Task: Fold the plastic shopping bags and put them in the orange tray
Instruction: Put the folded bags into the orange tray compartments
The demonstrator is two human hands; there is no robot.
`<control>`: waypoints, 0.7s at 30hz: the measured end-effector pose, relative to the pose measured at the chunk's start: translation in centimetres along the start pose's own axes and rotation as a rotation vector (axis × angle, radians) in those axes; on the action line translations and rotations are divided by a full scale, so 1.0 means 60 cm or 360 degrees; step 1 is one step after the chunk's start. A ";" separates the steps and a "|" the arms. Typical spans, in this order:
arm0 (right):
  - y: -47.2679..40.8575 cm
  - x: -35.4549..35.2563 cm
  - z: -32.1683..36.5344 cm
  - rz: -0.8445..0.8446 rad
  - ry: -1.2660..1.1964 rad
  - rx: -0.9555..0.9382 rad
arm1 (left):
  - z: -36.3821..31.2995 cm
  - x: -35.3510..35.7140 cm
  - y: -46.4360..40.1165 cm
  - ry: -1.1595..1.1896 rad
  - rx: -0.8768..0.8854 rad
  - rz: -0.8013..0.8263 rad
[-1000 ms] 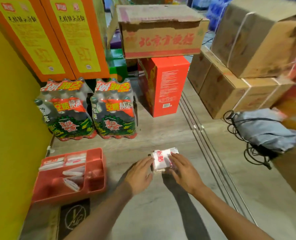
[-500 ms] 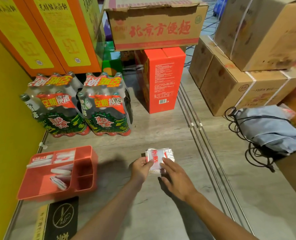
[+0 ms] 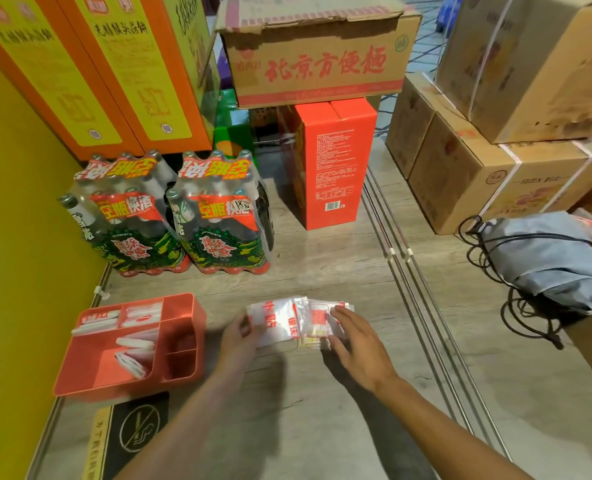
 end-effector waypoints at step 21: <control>-0.043 0.078 0.124 0.0325 -0.1115 -0.0044 | -0.010 -0.027 0.038 -0.0382 -0.0172 0.0826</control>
Point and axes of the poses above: each hand's wrist, its own y-axis away from the middle knuckle, its own x-axis out of the palm, z = x × y, the point moved 8 cm from there along -y, towards the middle knuckle, and after that the axes turned 11 degrees about z, right-handed, at the moved point
